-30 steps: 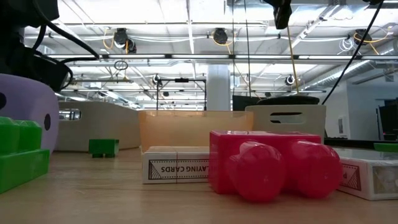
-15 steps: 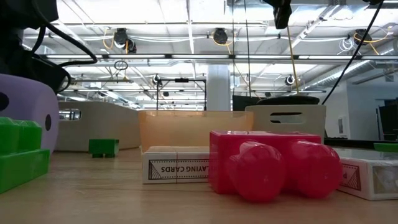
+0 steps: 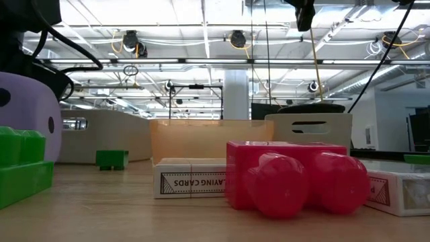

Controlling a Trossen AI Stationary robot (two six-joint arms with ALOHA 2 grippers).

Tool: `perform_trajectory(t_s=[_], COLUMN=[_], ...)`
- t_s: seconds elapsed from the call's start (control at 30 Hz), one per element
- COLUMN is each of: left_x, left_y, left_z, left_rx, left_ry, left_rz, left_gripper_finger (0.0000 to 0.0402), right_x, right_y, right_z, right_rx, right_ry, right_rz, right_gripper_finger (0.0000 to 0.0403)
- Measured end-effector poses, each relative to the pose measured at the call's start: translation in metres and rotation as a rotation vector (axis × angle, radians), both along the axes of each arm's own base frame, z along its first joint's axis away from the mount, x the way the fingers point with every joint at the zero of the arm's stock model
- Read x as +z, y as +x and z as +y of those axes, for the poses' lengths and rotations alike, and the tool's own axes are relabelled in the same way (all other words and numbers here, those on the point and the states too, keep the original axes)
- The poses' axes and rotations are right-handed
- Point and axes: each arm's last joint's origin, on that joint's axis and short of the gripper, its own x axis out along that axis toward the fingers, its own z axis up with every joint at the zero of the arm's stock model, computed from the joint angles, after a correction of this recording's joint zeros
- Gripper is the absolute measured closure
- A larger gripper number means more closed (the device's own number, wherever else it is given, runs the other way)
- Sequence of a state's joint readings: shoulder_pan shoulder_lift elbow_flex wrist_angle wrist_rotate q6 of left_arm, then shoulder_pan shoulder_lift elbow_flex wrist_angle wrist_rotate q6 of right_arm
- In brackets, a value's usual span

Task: Pick & Place Toys
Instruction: Put the light blue deck of cards into the right gray bin

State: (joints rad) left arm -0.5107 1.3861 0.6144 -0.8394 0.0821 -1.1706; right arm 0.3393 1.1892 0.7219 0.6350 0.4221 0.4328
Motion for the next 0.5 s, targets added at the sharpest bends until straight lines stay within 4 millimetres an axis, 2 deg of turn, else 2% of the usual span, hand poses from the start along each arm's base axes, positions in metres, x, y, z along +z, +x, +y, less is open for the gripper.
perform_trajectory(t_s=[0.23, 0.37, 0.5], left_x=[0.001, 0.008, 0.017], left_y=[-0.002, -0.009, -0.019], left_z=[0.000, 0.004, 0.010], left_rx=[-0.011, -0.007, 0.012], left_ry=[-0.020, -0.024, -0.012], left_rz=[0.009, 0.022, 0.058], left_gripper_finger=[0.0082, 0.0106, 0.0109], right_x=[0.000, 0.000, 0.000], right_y=[0.000, 0.000, 0.001], right_z=[0.000, -0.001, -0.004], right_rx=[0.000, -0.004, -0.016], right_ry=[0.000, -0.003, -0.003], right_rz=[0.000, 0.000, 0.001], right_gripper_finger=[0.0234, 0.0234, 0.0234])
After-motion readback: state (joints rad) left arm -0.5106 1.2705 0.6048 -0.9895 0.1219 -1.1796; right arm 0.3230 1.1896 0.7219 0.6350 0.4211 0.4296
